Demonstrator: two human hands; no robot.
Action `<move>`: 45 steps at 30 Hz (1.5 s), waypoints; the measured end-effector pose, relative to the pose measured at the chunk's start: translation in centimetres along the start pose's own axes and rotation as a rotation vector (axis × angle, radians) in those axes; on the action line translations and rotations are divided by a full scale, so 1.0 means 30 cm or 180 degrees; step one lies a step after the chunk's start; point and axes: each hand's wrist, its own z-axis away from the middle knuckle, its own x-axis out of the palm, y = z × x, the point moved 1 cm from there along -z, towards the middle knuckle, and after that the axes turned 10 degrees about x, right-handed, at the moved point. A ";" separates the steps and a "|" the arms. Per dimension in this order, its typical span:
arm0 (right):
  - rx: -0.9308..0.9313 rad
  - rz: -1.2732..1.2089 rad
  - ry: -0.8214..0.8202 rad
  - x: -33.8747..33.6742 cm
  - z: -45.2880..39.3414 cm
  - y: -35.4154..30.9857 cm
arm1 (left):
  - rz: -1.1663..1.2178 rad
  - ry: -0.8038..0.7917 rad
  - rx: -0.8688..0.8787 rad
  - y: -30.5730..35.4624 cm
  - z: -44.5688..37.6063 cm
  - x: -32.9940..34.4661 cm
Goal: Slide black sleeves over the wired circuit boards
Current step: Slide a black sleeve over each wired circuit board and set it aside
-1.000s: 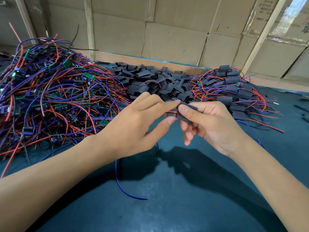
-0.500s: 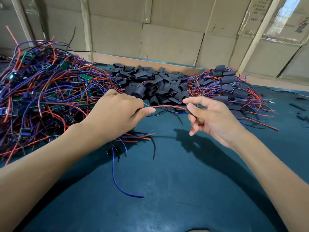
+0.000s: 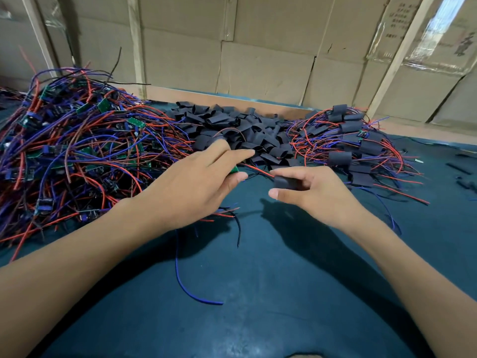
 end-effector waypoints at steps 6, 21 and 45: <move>-0.0438 0.0706 0.0193 -0.011 0.006 0.005 | 0.0511 0.0447 -0.0048 0.021 0.008 0.015; -0.1354 -0.0058 -0.0149 0.031 0.036 -0.025 | 0.0989 0.0367 -0.0151 0.041 0.006 0.011; -0.1350 -0.0195 -0.0026 0.080 0.065 -0.061 | 0.1126 0.0904 -0.0086 0.024 0.021 0.041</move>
